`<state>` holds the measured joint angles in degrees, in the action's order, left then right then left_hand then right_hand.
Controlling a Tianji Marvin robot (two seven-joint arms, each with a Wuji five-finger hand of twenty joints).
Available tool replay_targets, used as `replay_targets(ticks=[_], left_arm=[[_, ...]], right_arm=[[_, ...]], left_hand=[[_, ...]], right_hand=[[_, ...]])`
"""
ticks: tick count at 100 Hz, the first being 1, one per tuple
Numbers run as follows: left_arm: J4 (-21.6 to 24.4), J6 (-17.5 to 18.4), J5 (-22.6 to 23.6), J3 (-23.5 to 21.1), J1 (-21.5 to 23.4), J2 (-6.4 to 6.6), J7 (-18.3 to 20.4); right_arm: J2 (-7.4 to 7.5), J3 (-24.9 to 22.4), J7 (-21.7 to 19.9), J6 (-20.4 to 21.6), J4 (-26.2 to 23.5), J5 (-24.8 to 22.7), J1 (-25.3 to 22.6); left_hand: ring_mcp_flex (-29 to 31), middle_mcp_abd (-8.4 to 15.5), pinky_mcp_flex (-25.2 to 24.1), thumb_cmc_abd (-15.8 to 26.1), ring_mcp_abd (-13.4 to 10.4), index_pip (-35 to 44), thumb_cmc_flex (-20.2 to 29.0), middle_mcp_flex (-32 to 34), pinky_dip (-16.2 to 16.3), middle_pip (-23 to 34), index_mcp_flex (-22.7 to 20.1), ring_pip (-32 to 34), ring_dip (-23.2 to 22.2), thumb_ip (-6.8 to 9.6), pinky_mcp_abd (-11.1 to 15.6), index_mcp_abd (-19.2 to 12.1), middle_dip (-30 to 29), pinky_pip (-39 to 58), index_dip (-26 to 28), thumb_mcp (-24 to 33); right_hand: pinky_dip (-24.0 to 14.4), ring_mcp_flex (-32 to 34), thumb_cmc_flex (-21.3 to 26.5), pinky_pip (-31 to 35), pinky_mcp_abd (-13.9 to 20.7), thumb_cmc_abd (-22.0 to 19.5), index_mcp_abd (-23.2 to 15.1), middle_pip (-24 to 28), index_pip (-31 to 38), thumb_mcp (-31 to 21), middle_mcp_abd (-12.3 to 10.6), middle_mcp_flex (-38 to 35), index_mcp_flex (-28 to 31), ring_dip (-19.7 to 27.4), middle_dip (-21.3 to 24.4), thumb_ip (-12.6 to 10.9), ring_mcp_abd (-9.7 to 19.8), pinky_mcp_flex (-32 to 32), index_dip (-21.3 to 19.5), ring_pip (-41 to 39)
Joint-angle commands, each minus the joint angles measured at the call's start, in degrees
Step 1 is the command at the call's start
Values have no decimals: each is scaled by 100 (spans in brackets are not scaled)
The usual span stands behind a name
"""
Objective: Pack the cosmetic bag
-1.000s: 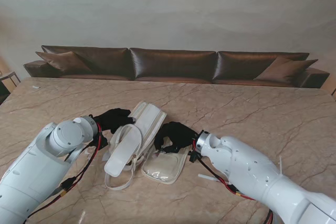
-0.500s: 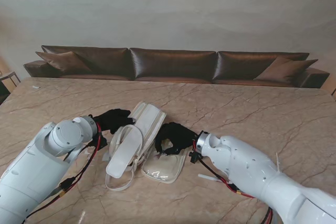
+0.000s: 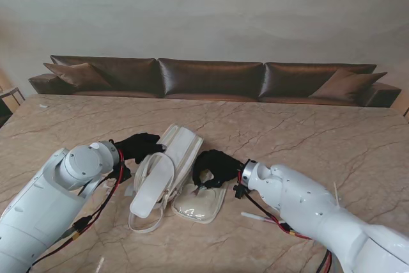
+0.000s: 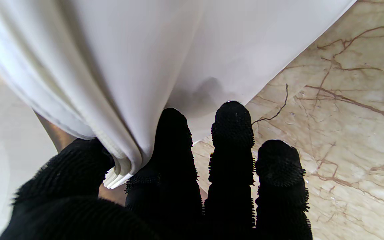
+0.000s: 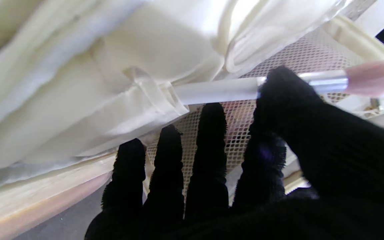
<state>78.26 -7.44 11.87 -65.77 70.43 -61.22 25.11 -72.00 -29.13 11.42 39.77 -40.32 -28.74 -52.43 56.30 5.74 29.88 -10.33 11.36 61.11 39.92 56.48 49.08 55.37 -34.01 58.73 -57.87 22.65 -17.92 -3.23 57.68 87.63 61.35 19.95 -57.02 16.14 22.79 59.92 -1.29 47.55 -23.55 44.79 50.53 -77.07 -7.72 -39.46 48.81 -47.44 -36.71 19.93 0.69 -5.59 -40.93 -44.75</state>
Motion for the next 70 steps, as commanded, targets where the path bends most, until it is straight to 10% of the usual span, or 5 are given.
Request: replay_targets(ticks=[1, 30, 70], left_arm=[[39, -28, -22, 2, -6, -16, 19], [1, 13, -45, 26, -12, -11, 54], [75, 76, -56, -14, 30, 9, 113]], right_arm=[[-26, 69, 237, -41, -13, -208, 6], [117, 397, 1201, -1320, -365, -1265, 81], [252, 195, 999, -2126, -690, -1365, 10]], left_hand=[[-97, 790, -36, 640, 40, 419, 634, -54, 109, 6, -85, -8, -23, 257, -33, -1145, 60, 26, 94, 660], [-86, 797, -35, 646, 39, 436, 612, -43, 110, 18, -98, -4, -21, 280, -39, -1132, 63, 26, 103, 681], [-96, 798, -35, 661, 34, 458, 584, -51, 111, 32, -105, -13, -15, 320, -40, -1114, 68, 25, 124, 712]], right_hand=[[-23, -97, 205, 67, 133, -369, -176, -36, 333, -81, -25, 155, 346, 72, 33, -215, 177, 14, 5, -77], [-27, 271, 167, 259, -31, -218, -248, 104, 457, -46, -42, -207, 525, 70, 34, -264, 79, -290, 658, -148], [4, 434, 156, 330, -126, -151, -468, 49, 445, 60, -10, -271, 390, 39, -44, -208, 7, -384, 960, -121]])
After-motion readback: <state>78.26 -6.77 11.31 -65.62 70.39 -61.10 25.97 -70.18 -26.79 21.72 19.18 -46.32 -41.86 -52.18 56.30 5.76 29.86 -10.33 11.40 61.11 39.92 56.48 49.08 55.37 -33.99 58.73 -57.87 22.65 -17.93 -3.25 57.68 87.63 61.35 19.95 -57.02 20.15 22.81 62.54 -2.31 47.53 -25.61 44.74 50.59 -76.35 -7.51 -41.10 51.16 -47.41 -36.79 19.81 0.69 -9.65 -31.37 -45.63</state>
